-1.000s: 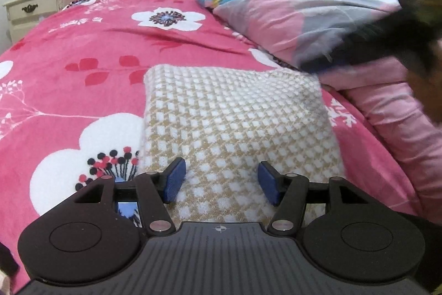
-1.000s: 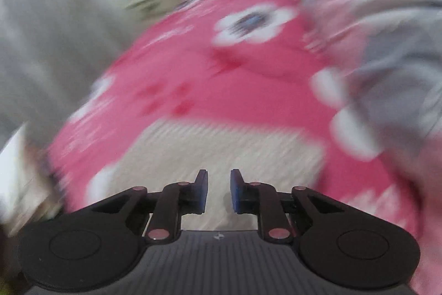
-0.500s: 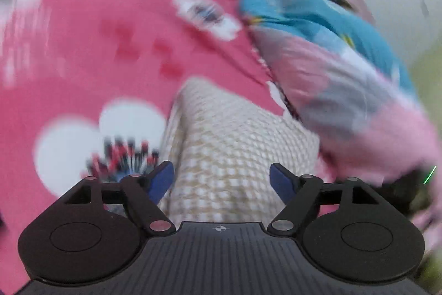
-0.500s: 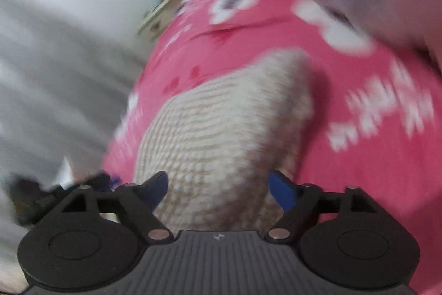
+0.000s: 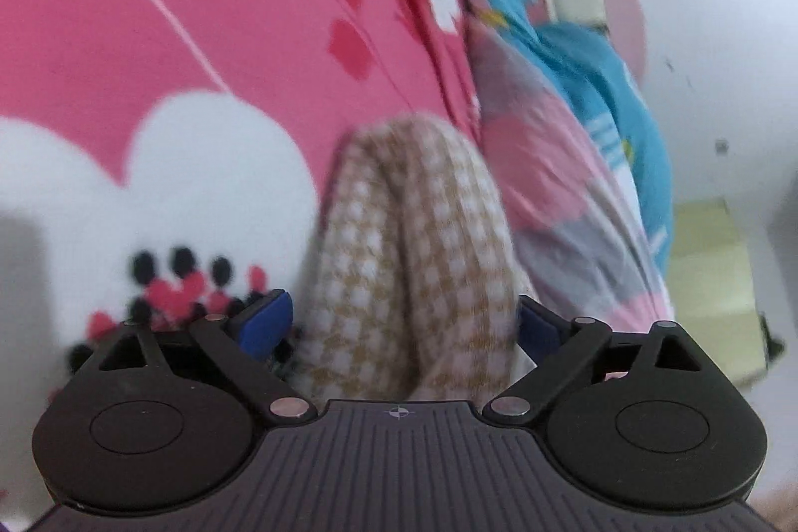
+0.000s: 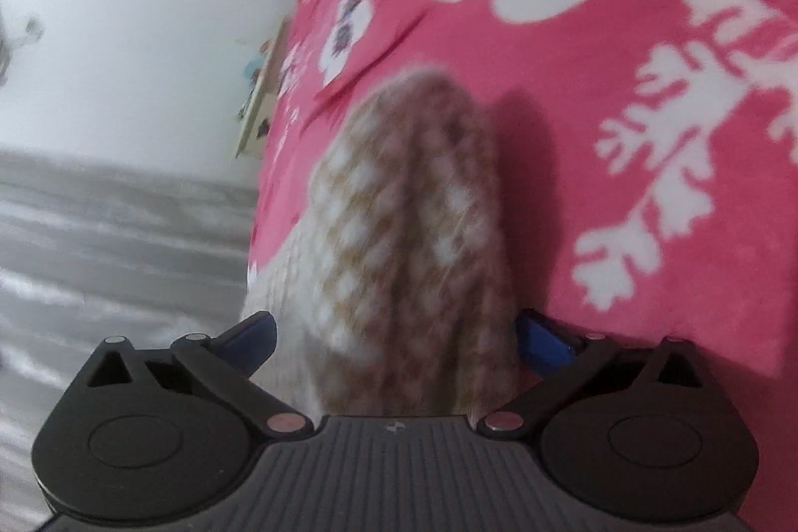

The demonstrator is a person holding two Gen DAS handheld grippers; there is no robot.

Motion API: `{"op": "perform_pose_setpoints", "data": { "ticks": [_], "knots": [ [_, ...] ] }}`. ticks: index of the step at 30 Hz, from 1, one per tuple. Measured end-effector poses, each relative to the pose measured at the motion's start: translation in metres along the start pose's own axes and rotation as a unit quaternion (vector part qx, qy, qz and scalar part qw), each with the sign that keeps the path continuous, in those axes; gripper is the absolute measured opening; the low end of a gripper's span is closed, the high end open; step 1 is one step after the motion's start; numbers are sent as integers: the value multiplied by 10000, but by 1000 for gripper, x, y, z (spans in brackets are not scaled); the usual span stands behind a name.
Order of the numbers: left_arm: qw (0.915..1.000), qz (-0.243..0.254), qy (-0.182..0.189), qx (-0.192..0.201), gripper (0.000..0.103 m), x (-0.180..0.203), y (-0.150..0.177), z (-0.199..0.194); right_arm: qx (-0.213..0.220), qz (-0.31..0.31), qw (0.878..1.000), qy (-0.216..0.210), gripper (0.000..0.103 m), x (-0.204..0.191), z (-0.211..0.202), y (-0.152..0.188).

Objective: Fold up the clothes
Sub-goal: 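Grasp the folded cardigan with both grippers and lift it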

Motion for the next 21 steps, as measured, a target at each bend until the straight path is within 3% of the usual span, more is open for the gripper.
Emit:
{"op": "perform_pose_setpoints", "data": {
  "ticks": [4, 11, 12, 13, 16, 21],
  "knots": [
    [9979, 426, 146, -455, 98, 14, 30, 4, -783, -42, 9966, -234, 103, -6, 4, 30],
    [9984, 353, 214, -388, 99, 23, 32, 13, -838, -224, 9962, -115, 103, -27, 11, 28],
    [9985, 339, 226, -374, 98, 26, 33, 12, -836, -249, 9961, -94, 100, -30, 12, 27],
    [9985, 350, 219, -352, 97, 30, 33, 10, -833, -275, 9961, -74, 89, -33, 13, 26],
    [9984, 481, 141, -257, 95, 43, 36, 2, -826, -351, 9960, -13, 70, -42, 16, 24],
    [9983, 571, 142, -36, 89, 69, 50, -13, -549, -1068, 9927, -49, 60, -76, 0, 21]
  ]
}}
Point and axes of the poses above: each gripper's, at about its wrist camera, not at the fingertips, and z roughly the way its jaws point, x to its right, y to its underside, the point moved 8 cm from there along z, roughly the way its jaws point, and after that the axes turned 11 degrees about x, right-handed, at the moved point
